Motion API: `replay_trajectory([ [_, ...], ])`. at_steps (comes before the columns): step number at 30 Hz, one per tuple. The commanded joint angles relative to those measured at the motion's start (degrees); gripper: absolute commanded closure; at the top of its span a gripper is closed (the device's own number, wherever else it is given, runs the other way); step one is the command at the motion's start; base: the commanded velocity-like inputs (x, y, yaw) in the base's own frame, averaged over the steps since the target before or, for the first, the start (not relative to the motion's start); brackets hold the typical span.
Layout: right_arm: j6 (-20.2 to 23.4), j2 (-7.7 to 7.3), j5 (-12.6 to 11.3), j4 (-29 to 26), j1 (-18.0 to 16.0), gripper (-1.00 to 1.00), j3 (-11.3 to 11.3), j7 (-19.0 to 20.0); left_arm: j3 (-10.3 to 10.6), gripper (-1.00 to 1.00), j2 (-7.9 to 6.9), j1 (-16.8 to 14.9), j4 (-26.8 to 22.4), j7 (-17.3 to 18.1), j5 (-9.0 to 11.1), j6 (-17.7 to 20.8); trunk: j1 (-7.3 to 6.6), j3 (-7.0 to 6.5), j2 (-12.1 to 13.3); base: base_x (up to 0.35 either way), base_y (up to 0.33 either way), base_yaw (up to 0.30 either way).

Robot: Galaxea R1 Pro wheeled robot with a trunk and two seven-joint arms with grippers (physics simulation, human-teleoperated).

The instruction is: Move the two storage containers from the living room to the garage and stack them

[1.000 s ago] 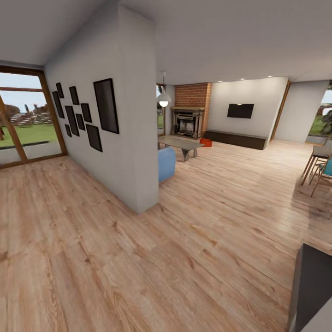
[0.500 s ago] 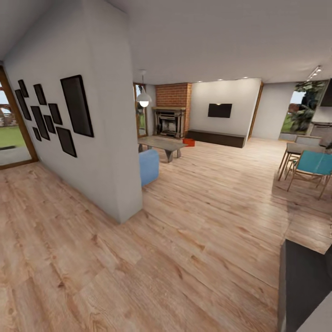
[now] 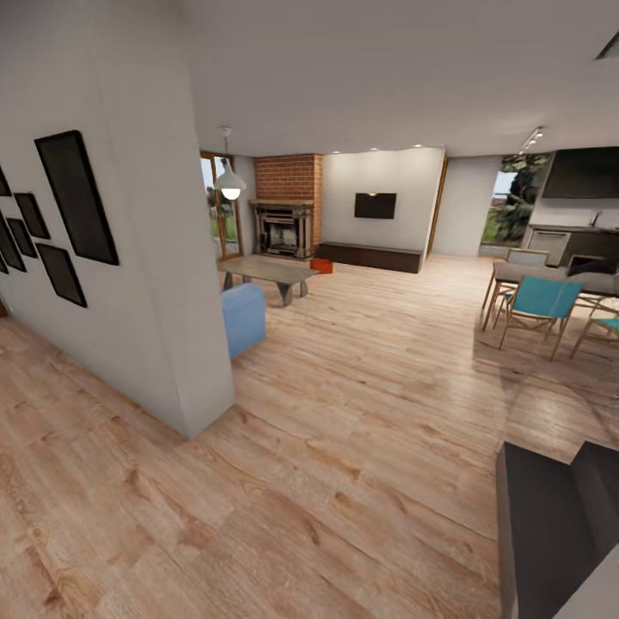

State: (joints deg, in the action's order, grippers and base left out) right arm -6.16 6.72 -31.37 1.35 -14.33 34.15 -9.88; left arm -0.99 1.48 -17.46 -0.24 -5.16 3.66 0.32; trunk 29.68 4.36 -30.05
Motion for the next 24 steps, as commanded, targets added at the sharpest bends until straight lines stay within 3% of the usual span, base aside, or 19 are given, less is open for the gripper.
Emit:
replay_trajectory([
  [1, -0.3, 0.05, -0.5, 0.1, -0.1, -1.00, 0.5, -0.1, -0.1, -1.00, 0.01, 0.0, 0.0, -0.1, 0.4, 0.0, 0.06, 0.11, -0.1, 0.323, 0.000, -0.233],
  [11, -0.3, 0.05, -0.5, 0.1, -0.1, -1.00, 0.5, -0.1, -0.1, -1.00, 0.01, 0.0, 0.0, -0.1, 0.4, 0.0, 0.06, 0.11, -0.1, 0.323, 0.000, -0.199],
  [24, -0.3, 0.05, -0.5, 0.1, -0.1, -1.00, 0.5, -0.1, -0.1, -1.00, 0.01, 0.0, 0.0, -0.1, 0.4, 0.0, 0.06, 0.11, -0.1, 0.323, 0.000, -0.011],
])
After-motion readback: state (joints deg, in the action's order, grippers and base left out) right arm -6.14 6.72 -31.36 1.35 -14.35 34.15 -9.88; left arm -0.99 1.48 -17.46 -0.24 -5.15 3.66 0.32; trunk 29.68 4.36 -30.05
